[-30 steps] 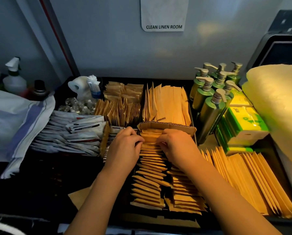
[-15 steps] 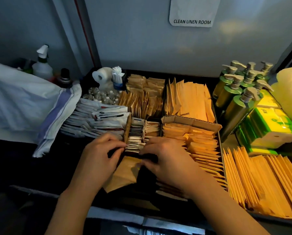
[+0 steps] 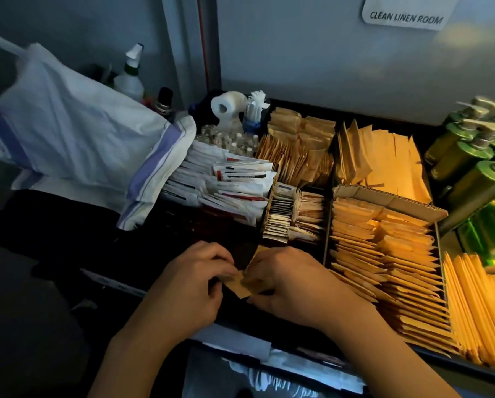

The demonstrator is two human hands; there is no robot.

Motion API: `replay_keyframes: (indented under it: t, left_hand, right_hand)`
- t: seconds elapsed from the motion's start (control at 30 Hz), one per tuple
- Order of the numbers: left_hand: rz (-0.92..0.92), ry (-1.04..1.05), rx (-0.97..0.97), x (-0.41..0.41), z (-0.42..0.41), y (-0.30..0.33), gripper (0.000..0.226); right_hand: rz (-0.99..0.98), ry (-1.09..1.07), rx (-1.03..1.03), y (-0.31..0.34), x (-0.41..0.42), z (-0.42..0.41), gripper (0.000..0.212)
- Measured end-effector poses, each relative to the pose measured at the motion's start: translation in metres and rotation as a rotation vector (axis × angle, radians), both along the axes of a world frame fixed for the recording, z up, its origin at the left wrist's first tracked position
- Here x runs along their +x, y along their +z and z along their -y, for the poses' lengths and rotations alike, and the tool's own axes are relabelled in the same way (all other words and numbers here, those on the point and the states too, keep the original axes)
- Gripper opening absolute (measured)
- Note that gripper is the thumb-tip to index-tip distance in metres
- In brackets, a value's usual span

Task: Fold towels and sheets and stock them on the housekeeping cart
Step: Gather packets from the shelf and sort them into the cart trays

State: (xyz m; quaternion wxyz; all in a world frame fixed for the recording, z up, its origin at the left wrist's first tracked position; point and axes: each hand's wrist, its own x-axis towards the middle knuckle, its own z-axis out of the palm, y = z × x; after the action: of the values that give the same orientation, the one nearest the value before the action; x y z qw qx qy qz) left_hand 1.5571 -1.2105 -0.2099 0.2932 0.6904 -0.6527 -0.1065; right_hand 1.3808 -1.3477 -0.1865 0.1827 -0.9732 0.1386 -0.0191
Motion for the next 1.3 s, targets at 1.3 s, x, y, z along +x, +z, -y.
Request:
replay_keyframes:
  t: [1.3]
  left_hand:
    - [0.018, -0.185, -0.328, -0.176, 0.153, 0.064, 0.018]
  right_hand:
    - [0.650, -0.650, 0.059, 0.043, -0.222, 0.072, 0.022]
